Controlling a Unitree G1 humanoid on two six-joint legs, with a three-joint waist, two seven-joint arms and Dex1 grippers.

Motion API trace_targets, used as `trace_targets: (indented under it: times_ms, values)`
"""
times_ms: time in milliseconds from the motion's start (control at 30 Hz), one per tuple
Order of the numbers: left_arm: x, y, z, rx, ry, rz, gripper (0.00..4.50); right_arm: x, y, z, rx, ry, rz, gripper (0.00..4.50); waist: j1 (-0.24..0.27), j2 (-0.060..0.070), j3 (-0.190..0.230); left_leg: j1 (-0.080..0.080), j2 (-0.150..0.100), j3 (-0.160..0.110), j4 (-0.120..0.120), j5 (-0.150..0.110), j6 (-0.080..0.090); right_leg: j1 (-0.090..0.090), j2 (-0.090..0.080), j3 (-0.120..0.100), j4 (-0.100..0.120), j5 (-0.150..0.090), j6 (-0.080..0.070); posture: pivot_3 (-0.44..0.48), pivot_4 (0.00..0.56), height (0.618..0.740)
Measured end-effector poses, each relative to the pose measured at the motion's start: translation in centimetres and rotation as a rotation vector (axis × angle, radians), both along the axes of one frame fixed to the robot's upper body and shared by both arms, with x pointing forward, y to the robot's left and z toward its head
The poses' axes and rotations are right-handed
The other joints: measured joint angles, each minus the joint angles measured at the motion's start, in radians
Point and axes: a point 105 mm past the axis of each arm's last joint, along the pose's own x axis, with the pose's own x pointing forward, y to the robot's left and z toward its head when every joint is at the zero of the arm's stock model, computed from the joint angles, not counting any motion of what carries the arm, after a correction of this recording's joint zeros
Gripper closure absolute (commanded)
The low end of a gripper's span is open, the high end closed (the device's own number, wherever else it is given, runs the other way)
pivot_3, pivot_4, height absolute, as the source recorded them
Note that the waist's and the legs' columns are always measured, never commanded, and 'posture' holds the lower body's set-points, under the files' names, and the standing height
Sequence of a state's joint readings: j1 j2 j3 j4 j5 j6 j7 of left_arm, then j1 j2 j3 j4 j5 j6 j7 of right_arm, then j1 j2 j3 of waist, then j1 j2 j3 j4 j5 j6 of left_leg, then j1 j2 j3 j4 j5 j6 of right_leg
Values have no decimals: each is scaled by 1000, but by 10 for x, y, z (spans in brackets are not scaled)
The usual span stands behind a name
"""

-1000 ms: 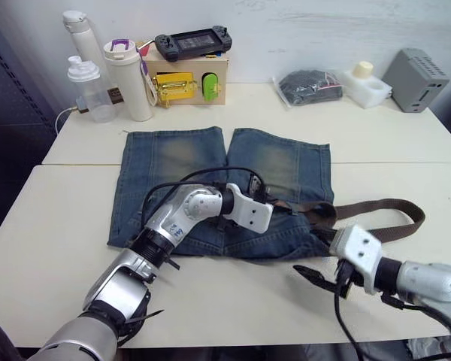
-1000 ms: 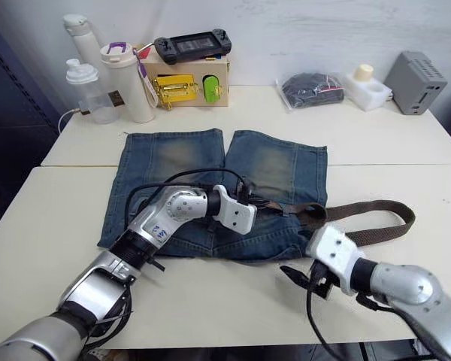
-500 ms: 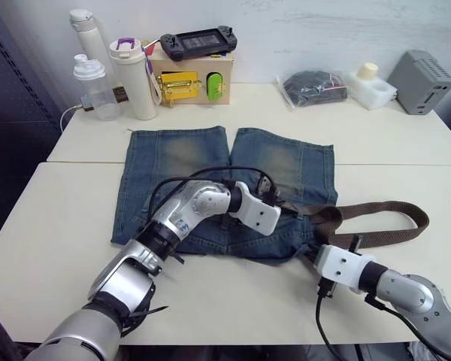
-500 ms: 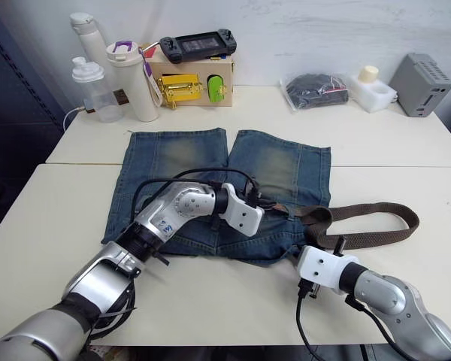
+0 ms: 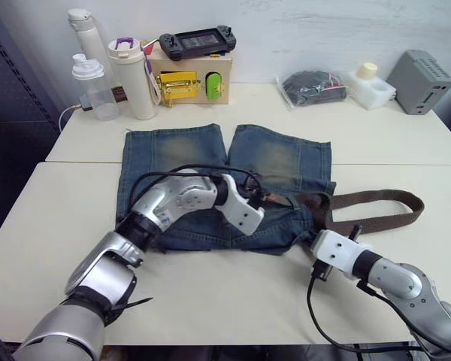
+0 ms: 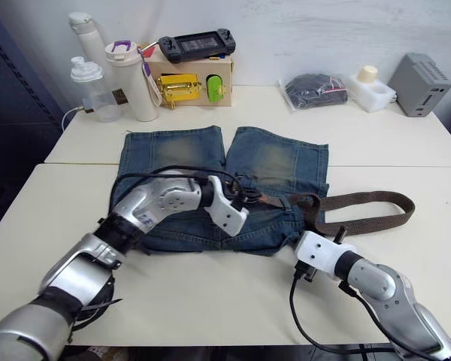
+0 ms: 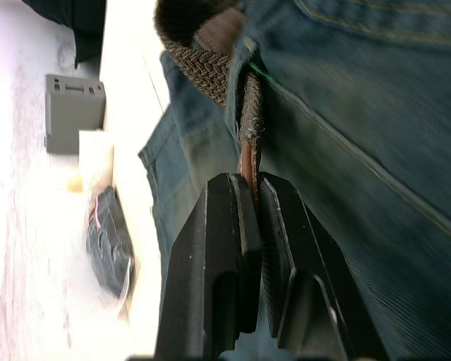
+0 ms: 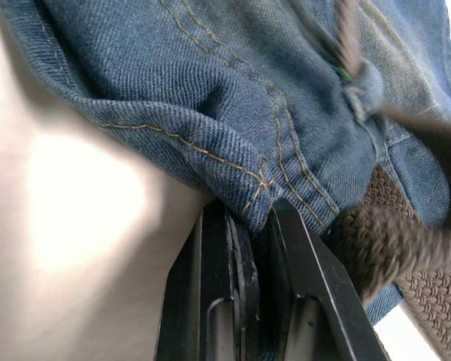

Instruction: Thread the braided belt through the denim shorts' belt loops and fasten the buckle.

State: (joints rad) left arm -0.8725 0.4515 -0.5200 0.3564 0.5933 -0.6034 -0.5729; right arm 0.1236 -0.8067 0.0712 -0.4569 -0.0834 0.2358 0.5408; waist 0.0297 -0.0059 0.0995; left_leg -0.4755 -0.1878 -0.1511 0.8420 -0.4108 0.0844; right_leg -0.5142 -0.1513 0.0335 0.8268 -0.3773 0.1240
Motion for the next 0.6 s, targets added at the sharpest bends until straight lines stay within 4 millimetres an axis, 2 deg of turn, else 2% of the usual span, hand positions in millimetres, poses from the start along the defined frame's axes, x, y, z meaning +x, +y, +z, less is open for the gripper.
trace_targets:
  times_ms: [233,367,600]
  values:
    - [-16,23,3,-68,-20,12,4500,5,-3,0,6,-1,-20,4472,2,0,0,0,0,-2,4,-1,-1,-1,0,0,4,0,0,0,150,646]
    - [-27,40,-7,-87,2,14,4500,5,-2,-1,17,-1,-26,4472,1,0,0,-1,0,-2,5,-1,-2,-2,0,0,5,0,0,0,150,646]
    - [-31,50,-9,-117,1,28,4500,5,-1,-3,32,0,-33,4472,-1,0,0,-1,0,-1,5,-2,-3,-2,0,0,8,0,0,0,150,646]
